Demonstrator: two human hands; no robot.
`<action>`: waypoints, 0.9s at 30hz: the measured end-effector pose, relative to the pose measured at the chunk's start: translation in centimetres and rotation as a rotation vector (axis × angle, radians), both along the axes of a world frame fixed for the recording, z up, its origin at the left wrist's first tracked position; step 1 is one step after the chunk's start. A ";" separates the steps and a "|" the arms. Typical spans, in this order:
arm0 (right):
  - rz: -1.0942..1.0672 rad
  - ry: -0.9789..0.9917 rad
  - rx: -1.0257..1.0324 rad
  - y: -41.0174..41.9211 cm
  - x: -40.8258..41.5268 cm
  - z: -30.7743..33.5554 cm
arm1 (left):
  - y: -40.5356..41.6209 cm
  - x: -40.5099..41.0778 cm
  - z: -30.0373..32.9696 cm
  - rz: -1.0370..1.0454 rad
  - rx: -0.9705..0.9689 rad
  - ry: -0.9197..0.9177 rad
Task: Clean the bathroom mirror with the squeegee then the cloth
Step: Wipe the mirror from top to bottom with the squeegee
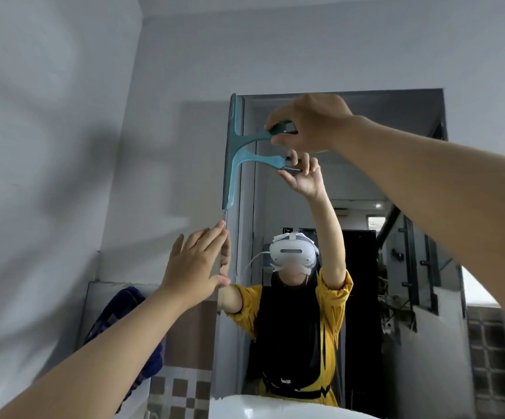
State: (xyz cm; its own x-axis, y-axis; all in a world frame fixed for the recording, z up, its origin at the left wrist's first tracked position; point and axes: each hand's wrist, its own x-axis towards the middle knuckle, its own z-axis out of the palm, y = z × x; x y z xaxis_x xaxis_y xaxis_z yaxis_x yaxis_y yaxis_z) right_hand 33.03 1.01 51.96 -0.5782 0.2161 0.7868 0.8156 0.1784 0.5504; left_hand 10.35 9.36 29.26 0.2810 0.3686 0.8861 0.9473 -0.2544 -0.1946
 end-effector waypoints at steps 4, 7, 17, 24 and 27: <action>-0.003 0.019 -0.023 -0.4 1.1 0.3 | 0.1 0.1 -0.1 0.005 -0.011 -0.001; -0.013 0.051 -0.044 -0.9 2.4 0.6 | 0.0 0.2 -0.1 0.017 -0.011 0.000; -0.012 0.087 -0.087 -1.6 5.9 0.1 | -0.7 0.8 0.0 0.049 -0.016 -0.002; -0.029 0.141 -0.105 -2.8 10.2 -0.7 | -0.7 1.1 -0.1 0.070 0.000 -0.030; -0.033 0.183 -0.096 -3.4 12.5 -0.9 | -0.9 1.5 0.0 0.078 -0.011 -0.038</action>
State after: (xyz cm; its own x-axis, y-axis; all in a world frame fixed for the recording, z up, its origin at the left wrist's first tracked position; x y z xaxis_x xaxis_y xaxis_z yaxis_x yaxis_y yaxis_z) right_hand 45.52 -2.39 51.08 -0.4189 0.3113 0.8530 0.9067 0.1941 0.3744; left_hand 11.81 8.42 29.29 0.2175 0.3978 0.8913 0.9710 -0.1815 -0.1559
